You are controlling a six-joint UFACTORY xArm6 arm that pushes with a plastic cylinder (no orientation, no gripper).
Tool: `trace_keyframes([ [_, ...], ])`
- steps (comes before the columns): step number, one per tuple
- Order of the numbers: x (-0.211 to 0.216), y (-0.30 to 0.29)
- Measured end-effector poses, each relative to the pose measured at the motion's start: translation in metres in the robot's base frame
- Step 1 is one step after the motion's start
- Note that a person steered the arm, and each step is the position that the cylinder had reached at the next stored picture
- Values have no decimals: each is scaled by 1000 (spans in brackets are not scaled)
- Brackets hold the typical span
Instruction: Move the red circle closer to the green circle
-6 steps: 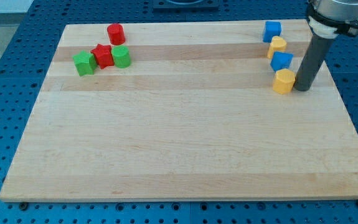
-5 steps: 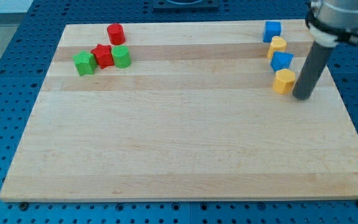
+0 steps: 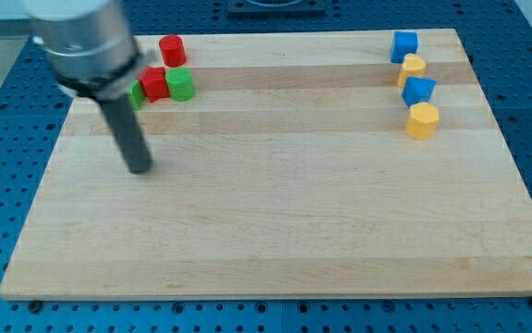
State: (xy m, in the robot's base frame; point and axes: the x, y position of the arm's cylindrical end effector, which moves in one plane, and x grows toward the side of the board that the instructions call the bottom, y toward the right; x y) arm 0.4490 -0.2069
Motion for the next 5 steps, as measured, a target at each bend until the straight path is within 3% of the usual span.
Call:
trace_keyframes([
  [1,-51,-86],
  [2,-84,-98],
  [3,-201,-80],
  [4,-258,-44],
  [5,-254,0],
])
